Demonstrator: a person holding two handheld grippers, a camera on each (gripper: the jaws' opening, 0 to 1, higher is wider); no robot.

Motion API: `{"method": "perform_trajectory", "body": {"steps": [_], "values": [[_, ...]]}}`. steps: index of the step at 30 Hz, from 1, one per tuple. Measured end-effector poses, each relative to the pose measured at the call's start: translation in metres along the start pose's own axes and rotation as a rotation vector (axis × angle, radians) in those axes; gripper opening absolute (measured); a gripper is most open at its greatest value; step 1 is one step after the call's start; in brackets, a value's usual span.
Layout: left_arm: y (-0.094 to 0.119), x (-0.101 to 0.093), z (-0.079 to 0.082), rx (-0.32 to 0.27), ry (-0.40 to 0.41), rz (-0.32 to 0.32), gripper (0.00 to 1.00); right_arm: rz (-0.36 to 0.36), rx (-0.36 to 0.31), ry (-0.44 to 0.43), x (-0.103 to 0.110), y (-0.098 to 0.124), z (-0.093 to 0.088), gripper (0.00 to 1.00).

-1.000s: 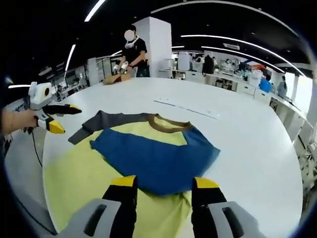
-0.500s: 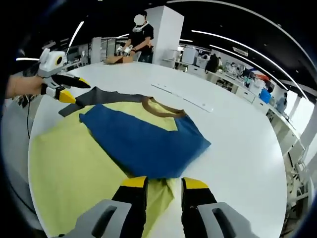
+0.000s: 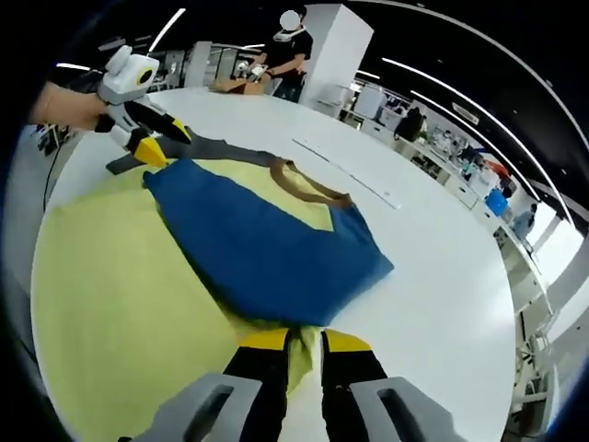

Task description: Fold the garment on the visible template until the final outline fits inside the template.

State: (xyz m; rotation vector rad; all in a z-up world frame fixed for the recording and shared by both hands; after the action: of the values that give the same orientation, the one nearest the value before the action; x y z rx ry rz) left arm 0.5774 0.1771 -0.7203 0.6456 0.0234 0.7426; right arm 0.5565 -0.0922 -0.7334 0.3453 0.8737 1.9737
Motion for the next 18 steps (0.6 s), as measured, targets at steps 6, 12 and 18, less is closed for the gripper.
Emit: {"method": "perform_trajectory", "body": {"steps": [6,12,18], "values": [[-0.007,0.003,-0.009,0.027,-0.02,0.008,0.3,-0.016,0.012,0.037,0.0,-0.006,-0.001,0.01],[-0.011,0.005,-0.018,0.07,-0.038,0.008,0.21,-0.028,0.003,0.027,-0.003,-0.005,-0.002,0.0],[-0.013,0.006,-0.016,0.088,-0.018,0.014,0.0,-0.034,0.007,0.025,-0.004,-0.003,-0.004,0.0]]}}
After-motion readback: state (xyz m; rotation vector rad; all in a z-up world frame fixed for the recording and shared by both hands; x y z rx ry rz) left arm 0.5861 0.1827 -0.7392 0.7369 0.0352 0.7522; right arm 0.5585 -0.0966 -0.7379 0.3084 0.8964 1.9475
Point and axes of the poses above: the point that each gripper's makers call its tool centre point, and the gripper's own axes: y roughly backward along the fingers, x roughly to its left, z roughly out of its top, the point moved 1 cm from there along y, roughly backward along the fingers, and after that the axes turned 15 degrees about -y, right-handed, at the moved point
